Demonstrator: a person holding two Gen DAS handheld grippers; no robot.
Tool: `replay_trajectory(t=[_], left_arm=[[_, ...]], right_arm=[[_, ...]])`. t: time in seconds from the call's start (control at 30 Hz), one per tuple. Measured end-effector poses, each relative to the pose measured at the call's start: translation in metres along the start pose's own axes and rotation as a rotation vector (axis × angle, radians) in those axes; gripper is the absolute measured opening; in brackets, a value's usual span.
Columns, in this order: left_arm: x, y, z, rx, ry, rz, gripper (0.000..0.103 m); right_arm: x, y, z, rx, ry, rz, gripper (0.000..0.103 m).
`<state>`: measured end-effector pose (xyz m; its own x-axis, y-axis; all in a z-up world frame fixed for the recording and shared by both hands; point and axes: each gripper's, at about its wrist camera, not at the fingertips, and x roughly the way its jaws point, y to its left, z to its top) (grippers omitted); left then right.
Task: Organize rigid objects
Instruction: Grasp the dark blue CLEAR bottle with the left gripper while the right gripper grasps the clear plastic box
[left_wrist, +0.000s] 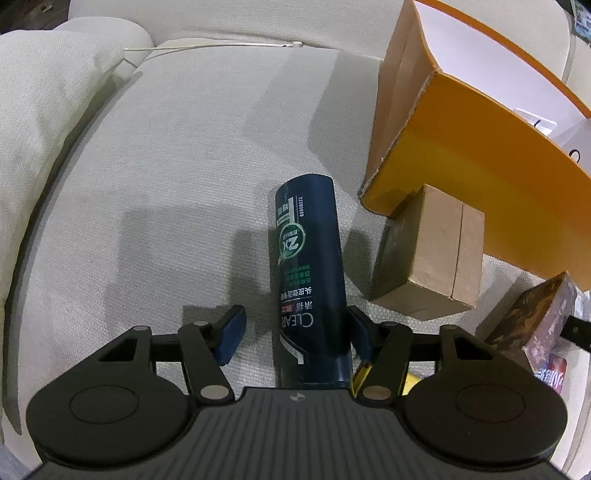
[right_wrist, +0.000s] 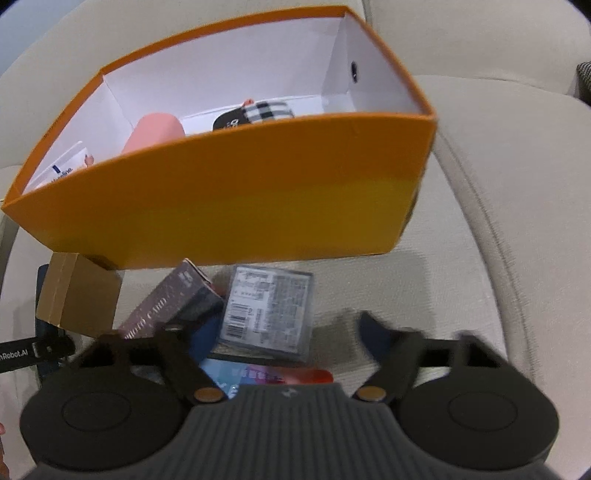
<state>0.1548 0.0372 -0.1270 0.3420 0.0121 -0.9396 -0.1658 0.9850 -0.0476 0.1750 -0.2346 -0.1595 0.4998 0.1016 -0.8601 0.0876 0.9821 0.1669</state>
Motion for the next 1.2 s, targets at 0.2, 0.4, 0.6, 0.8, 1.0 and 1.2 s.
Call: replay_trajectory(t=[0.2, 0.4, 0.6, 0.8, 1.0, 1.2], left_arm=[[0.002, -0.001, 0.002, -0.012, -0.001, 0.0, 0.069], [0.004, -0.005, 0.005, -0.001, 0.009, 0.012, 0.069], [0.004, -0.007, 0.006, 0.012, 0.012, 0.008, 0.066], [0.002, -0.011, 0.006, 0.053, 0.01, 0.004, 0.048], [0.0, -0.01, 0.006, 0.059, 0.006, -0.004, 0.043], [-0.004, -0.008, 0.005, 0.06, -0.002, -0.012, 0.043]], right_arm=[[0.004, 0.002, 0.006, -0.001, -0.002, -0.012, 0.069], [0.008, 0.001, 0.007, 0.017, 0.012, -0.016, 0.069], [0.012, 0.003, 0.01, 0.02, 0.018, -0.024, 0.069], [0.011, 0.003, 0.008, 0.01, 0.019, -0.021, 0.068], [0.008, 0.005, 0.008, -0.006, 0.022, 0.019, 0.054], [0.002, 0.0, 0.008, -0.001, 0.011, 0.047, 0.051]])
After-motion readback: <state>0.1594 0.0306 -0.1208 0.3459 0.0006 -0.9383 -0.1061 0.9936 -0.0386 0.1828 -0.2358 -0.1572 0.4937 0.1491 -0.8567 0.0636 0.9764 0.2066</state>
